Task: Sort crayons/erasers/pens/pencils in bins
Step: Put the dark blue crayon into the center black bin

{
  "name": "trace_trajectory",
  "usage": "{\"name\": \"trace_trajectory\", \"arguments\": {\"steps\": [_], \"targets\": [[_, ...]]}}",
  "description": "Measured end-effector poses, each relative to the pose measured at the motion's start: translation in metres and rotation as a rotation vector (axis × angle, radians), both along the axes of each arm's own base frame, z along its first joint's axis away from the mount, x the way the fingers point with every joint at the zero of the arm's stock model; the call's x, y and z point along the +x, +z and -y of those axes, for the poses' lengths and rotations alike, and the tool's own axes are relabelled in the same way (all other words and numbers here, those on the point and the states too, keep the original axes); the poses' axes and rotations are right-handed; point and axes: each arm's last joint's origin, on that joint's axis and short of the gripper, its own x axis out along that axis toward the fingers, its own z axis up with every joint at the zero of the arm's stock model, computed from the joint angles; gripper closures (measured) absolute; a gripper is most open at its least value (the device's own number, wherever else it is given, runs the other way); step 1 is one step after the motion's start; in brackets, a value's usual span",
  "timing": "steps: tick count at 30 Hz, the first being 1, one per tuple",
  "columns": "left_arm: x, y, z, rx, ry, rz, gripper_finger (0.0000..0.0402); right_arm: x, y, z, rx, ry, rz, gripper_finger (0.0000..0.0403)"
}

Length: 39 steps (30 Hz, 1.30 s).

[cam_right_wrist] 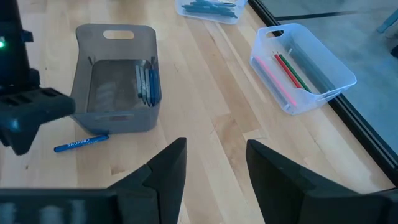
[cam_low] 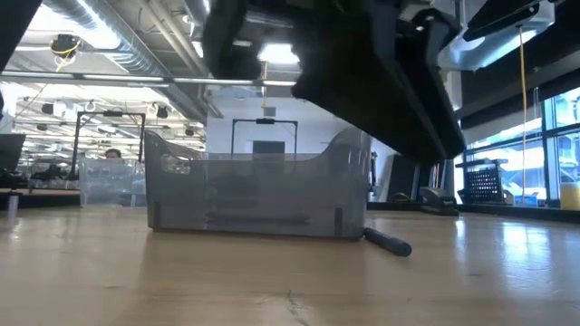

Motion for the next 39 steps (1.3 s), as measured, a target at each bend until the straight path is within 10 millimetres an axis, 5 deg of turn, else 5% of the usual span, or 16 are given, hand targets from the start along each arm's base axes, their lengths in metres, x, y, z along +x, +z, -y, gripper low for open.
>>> {"name": "trace_trajectory", "arguments": {"steps": [9, 39], "targets": [[0.011, -0.041, 0.001, 0.189, -0.028, -0.085, 0.0285, 0.000, 0.000, 0.000, 0.007, -0.004, 0.002, 0.0232], [0.018, -0.041, -0.045, 0.118, 0.032, -0.190, 0.0285, 0.000, -0.001, -0.001, 0.034, -0.001, -0.008, 0.0232]]}}
